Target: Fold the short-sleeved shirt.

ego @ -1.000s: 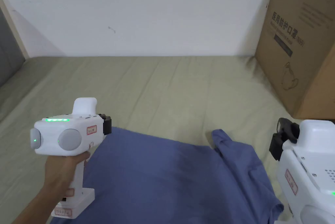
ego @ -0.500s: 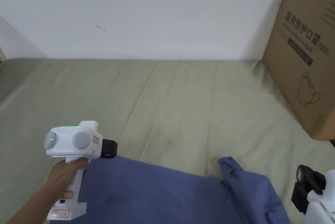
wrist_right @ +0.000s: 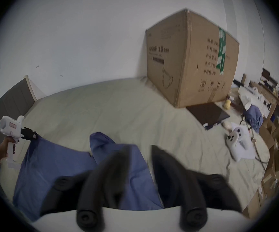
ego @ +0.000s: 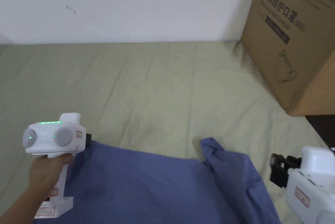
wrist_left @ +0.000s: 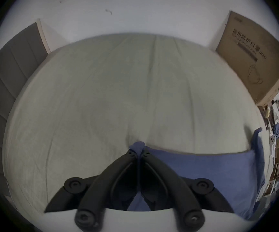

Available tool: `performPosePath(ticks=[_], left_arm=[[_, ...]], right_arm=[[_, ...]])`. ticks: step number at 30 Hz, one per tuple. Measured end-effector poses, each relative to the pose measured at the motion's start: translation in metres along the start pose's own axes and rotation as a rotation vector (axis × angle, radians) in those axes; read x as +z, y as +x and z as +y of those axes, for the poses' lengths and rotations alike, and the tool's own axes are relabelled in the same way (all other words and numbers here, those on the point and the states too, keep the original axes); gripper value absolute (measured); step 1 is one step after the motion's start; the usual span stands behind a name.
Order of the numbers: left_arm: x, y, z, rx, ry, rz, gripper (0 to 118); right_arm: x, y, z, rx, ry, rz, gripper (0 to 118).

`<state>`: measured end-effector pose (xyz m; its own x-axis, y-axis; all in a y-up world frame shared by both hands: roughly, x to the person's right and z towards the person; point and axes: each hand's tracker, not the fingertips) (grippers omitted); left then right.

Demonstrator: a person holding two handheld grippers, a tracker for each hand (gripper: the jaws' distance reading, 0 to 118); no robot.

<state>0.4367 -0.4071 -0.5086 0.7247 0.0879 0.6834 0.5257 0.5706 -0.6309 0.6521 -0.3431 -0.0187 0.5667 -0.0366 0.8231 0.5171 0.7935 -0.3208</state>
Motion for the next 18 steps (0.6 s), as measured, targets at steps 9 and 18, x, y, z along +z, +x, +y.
performPosePath(ticks=[9, 18], left_arm=[[0.087, 0.002, -0.006, -0.014, 0.089, -0.066, 1], [0.098, -0.01, -0.014, -0.015, 0.091, -0.054, 1]], right_arm=[[-0.105, 0.015, -0.016, 0.007, -0.293, -0.027, 108], [-0.138, -0.003, -0.041, 0.084, -0.378, -0.034, 33]])
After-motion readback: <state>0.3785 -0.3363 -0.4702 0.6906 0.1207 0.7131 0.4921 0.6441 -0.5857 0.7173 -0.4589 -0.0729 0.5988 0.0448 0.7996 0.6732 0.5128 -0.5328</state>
